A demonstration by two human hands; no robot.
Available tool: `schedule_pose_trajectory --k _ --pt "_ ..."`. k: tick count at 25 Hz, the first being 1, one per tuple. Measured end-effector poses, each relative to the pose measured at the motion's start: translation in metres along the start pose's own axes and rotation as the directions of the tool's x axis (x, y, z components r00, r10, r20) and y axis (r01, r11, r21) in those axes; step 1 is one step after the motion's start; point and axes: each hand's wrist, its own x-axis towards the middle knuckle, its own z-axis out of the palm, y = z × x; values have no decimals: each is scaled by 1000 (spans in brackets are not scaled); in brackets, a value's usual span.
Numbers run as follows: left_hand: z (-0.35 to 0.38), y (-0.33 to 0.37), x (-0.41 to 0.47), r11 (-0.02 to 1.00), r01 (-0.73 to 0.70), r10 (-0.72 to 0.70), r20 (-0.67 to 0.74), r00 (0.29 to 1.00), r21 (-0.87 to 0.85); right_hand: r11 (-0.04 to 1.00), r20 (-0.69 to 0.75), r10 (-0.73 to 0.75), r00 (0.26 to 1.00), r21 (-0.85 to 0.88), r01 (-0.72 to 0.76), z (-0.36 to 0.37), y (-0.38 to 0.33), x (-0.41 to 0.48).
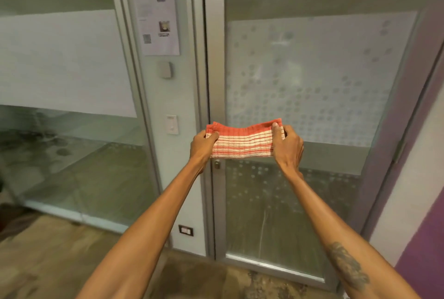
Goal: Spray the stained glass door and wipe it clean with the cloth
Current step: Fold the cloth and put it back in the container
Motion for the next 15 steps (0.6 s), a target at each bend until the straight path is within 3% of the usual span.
schedule_pose_trajectory --k 4,15 --pt "-78 -4 -20 991 123 -126 -59 990 -54 997 121 -16 993 83 6 42 -39 -40" --pt "-333 -36 -183 993 97 -62 -384 921 72 965 500 -89 861 258 -49 115 -178 -251"
